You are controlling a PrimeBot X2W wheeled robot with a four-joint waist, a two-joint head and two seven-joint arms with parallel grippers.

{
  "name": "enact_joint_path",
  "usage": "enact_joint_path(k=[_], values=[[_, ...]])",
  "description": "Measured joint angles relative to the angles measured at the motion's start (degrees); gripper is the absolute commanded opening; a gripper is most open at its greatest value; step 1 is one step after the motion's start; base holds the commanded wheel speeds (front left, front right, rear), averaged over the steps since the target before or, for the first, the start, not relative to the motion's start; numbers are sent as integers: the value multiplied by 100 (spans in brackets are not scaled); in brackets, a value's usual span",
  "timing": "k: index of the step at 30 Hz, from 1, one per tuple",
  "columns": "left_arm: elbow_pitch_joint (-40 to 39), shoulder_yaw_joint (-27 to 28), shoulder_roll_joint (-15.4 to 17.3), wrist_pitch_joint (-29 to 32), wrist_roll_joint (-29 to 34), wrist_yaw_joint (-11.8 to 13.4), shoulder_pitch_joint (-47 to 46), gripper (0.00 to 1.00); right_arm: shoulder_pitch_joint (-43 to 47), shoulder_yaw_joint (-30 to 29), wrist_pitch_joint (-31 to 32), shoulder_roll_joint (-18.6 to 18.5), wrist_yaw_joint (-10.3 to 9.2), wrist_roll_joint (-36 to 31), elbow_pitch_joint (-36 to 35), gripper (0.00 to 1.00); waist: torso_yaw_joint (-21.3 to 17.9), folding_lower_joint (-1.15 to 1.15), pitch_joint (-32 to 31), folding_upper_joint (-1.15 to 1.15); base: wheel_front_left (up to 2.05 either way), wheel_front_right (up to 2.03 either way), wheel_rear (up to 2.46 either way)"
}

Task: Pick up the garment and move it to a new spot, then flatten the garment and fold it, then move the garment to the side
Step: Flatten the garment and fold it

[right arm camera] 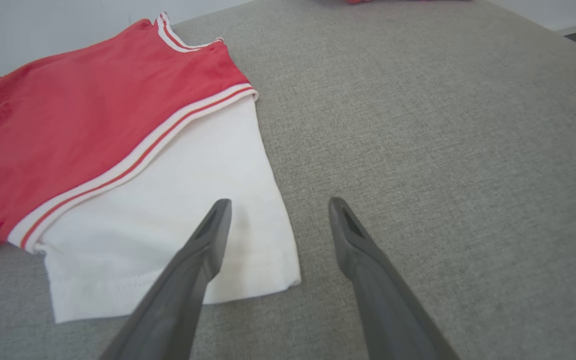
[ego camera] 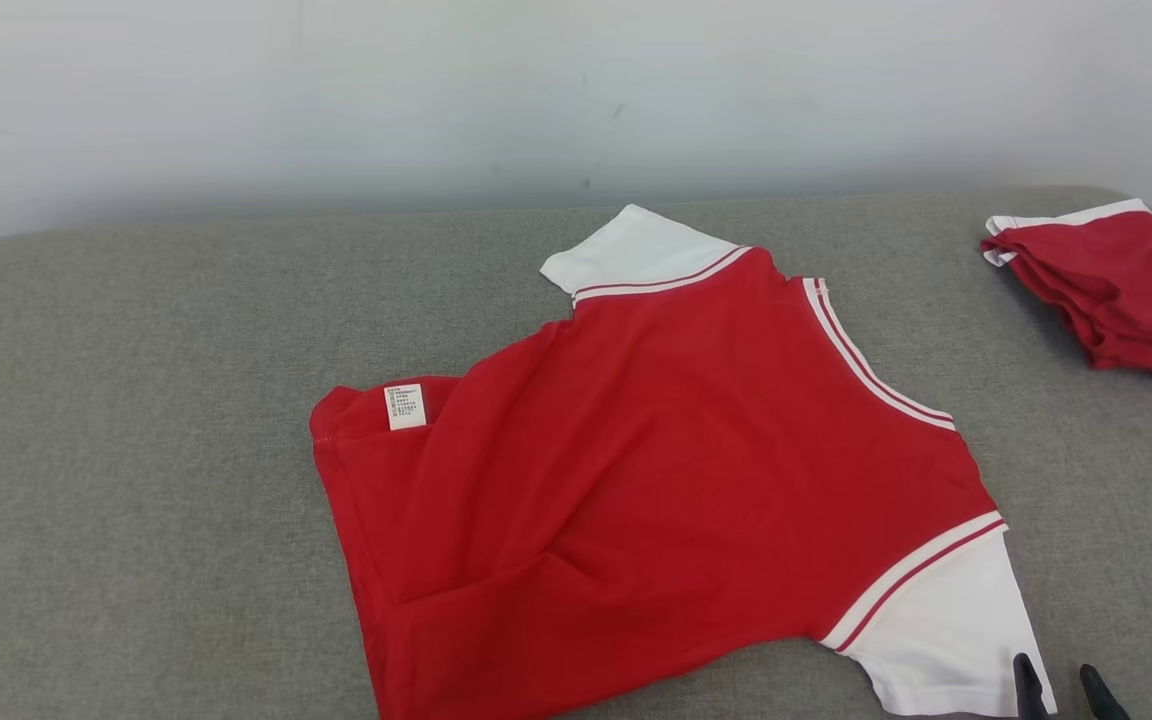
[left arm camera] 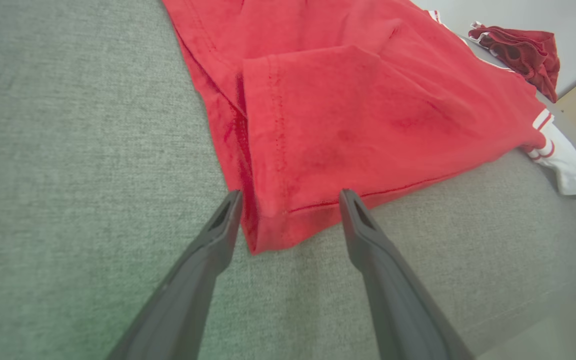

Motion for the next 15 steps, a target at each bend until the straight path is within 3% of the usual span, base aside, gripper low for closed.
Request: enact_joint_path(k=[15], values=[[-116,-10,26,0,-64,0,92,98,-30,91,51,-54,0,-213,301,100,2,0,-14,0,0,0,0]])
